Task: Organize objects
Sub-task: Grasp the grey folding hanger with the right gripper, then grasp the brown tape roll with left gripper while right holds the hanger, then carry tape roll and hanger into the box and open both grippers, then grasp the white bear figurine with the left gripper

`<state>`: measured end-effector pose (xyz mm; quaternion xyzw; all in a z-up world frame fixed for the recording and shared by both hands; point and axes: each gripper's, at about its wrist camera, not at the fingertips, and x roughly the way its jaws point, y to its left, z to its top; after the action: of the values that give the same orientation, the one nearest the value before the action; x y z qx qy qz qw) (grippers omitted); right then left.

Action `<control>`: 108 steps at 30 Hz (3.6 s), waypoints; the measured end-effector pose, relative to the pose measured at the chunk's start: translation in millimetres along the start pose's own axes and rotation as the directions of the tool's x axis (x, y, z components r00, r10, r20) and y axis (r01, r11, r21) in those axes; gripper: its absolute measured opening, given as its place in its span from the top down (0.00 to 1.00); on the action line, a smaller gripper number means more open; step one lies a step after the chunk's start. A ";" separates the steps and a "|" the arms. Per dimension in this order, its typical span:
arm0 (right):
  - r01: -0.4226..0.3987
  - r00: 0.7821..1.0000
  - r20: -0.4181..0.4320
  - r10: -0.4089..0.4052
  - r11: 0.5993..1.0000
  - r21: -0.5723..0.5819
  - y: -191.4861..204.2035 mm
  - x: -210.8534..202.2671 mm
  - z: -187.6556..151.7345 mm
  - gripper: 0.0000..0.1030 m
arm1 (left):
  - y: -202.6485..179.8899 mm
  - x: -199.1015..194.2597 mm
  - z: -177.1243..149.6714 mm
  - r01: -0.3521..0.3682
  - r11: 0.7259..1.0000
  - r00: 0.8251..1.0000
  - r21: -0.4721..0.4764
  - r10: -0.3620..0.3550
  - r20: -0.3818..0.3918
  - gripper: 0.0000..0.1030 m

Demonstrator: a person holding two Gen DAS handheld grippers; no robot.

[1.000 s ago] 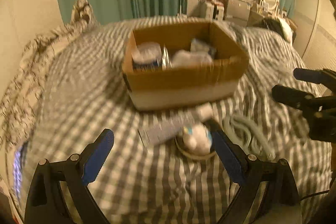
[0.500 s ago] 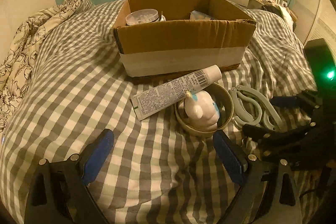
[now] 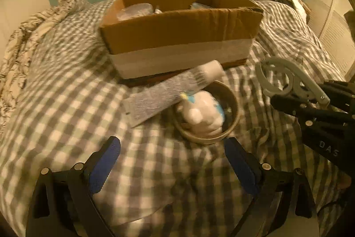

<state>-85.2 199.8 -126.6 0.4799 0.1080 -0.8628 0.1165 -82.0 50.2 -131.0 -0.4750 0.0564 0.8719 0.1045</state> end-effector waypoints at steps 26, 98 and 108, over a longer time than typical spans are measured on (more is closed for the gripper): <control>-0.030 0.996 0.081 0.026 0.998 0.055 -14.8 -19.2 5.7 0.74 | -22.6 30.9 24.5 0.097 0.995 0.995 -0.004 -0.097 -0.031 0.17; -0.070 0.965 0.258 0.055 0.996 0.050 -39.1 -8.1 184.1 0.70 | 35.8 4.7 181.9 -0.045 0.999 0.976 0.012 0.041 0.215 0.08; -0.042 0.935 0.353 0.030 0.999 0.028 -36.0 -70.0 170.9 0.49 | 42.8 -51.9 175.2 -0.082 0.997 0.952 -0.011 0.081 0.296 0.02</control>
<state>-197.5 189.8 24.1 0.3217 0.0613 -0.9342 0.1411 -207.8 36.6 7.5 -0.3363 0.0604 0.9367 0.0761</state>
